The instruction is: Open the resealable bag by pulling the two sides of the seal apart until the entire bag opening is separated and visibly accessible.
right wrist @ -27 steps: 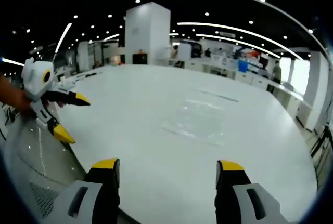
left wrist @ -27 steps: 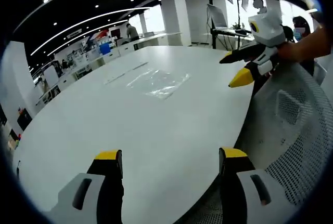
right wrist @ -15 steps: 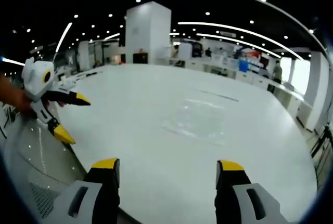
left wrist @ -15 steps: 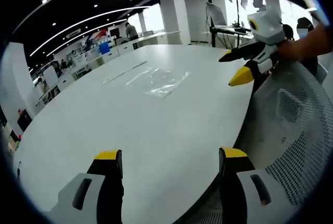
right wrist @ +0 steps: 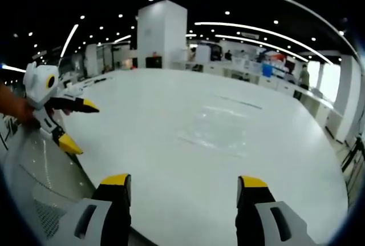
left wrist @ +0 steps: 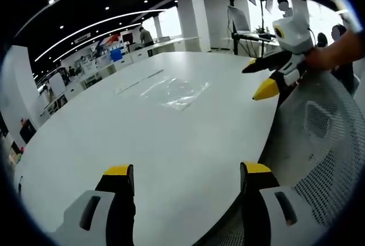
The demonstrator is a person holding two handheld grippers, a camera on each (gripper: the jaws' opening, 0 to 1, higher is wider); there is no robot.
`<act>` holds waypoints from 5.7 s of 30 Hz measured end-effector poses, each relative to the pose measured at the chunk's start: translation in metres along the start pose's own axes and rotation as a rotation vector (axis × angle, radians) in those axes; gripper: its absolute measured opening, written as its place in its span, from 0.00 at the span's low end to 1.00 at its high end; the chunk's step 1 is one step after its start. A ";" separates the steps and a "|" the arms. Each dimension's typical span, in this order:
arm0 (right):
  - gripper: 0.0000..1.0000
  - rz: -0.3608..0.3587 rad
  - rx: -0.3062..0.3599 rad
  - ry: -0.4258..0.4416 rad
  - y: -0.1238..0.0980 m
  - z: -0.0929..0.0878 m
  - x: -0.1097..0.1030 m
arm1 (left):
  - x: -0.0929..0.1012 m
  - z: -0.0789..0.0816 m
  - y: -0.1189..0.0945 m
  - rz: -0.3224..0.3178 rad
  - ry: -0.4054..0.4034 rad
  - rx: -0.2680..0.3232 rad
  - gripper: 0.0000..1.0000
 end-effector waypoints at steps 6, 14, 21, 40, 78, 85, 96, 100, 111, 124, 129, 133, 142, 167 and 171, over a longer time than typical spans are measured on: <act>0.75 0.002 0.001 0.001 0.000 0.000 -0.001 | -0.002 0.001 -0.001 0.007 -0.008 0.010 0.76; 0.79 -0.007 0.003 0.013 -0.001 0.000 0.002 | -0.002 0.002 -0.001 0.007 -0.028 0.005 0.78; 0.83 -0.011 0.011 0.024 -0.001 0.001 0.002 | -0.005 0.000 -0.001 0.018 -0.054 -0.014 0.83; 1.00 -0.026 0.020 0.061 -0.001 0.001 0.004 | -0.009 -0.005 0.001 0.037 -0.087 -0.046 0.99; 0.96 0.115 -0.024 0.001 0.026 0.024 0.006 | -0.010 -0.004 -0.001 0.048 -0.052 -0.037 0.96; 0.94 0.142 -0.044 -0.042 0.039 0.029 0.013 | -0.011 -0.004 -0.001 0.055 -0.053 -0.036 0.95; 0.90 0.170 -0.092 -0.090 0.050 0.022 0.023 | -0.011 -0.006 -0.001 0.055 -0.041 -0.045 0.94; 0.86 0.183 -0.104 -0.124 0.056 0.023 0.027 | -0.011 -0.006 -0.001 0.055 -0.038 -0.041 0.94; 0.68 0.222 -0.070 -0.194 0.075 0.030 0.037 | -0.010 -0.005 -0.001 0.052 -0.035 -0.038 0.93; 0.56 0.257 -0.132 -0.159 0.105 0.018 0.052 | -0.011 -0.007 -0.001 0.050 -0.033 -0.050 0.92; 0.55 0.278 -0.156 -0.171 0.118 0.014 0.054 | -0.012 -0.008 -0.001 0.054 -0.036 -0.056 0.91; 0.55 0.271 -0.167 -0.148 0.124 0.012 0.060 | -0.013 -0.008 -0.001 0.055 -0.049 -0.060 0.91; 0.53 0.296 -0.215 -0.097 0.129 0.002 0.059 | -0.012 -0.010 0.000 0.049 -0.040 -0.074 0.90; 0.41 0.380 -0.218 -0.043 0.111 -0.005 0.032 | -0.008 -0.016 0.001 0.038 -0.024 -0.114 0.87; 0.39 0.367 -0.188 -0.106 0.111 0.003 0.034 | -0.009 -0.016 0.002 0.039 -0.024 -0.116 0.87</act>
Point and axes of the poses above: the point that each gripper's makers call its tool centre point, and the gripper's own axes: y roughly forward along the fingers, x roughly to its right, z roughly out of its top, the point moved 4 cm from there along -y, roughly backward along the fingers, and after that the axes turned 11 degrees about -y, right-handed, at the moved point
